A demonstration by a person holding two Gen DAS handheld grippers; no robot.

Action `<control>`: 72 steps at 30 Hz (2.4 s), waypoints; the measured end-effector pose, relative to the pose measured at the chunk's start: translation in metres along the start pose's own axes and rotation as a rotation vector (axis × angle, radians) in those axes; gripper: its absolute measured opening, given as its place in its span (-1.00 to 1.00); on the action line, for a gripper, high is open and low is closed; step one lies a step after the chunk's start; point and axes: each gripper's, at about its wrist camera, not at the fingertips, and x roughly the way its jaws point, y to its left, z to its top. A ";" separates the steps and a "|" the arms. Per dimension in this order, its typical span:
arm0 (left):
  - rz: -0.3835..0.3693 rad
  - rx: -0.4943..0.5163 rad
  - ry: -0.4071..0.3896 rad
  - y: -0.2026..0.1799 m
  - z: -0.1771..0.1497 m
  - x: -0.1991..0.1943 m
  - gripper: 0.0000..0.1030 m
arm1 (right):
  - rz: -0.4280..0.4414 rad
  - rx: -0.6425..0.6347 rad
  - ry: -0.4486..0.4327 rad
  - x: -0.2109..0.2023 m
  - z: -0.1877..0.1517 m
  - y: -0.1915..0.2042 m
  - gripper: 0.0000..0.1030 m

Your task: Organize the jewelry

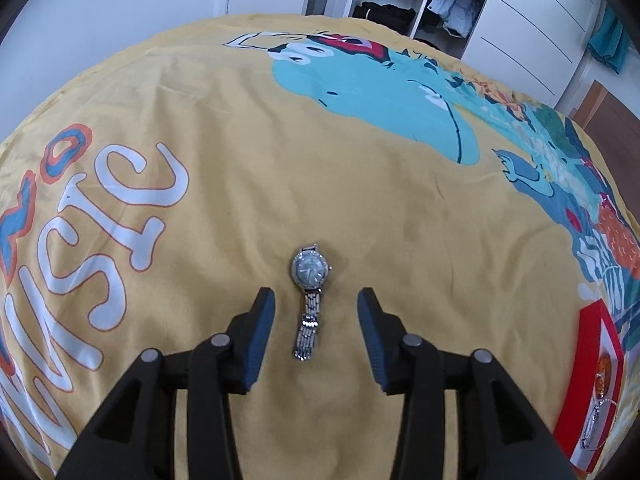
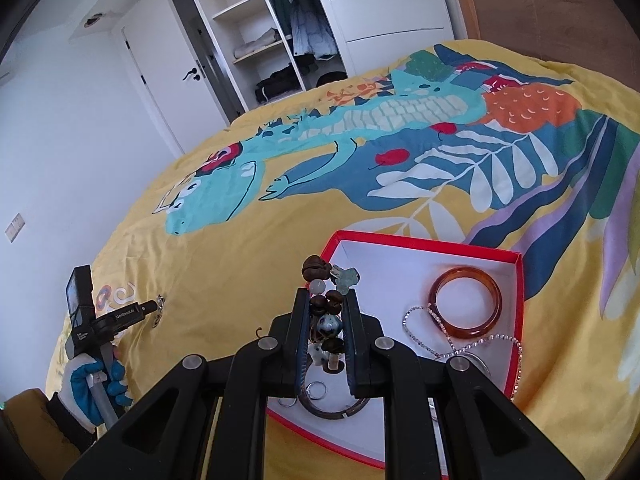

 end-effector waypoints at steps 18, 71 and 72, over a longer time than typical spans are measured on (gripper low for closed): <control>0.028 0.008 -0.028 0.010 0.006 0.010 -0.81 | -0.004 0.010 0.013 0.010 -0.002 -0.010 -0.70; -0.058 0.278 0.013 -0.036 -0.004 0.030 -0.57 | -0.032 0.042 0.074 0.023 -0.020 -0.031 -0.70; -0.057 0.281 0.008 -0.036 -0.005 0.028 -0.58 | -0.031 0.041 0.075 0.023 -0.021 -0.030 -0.70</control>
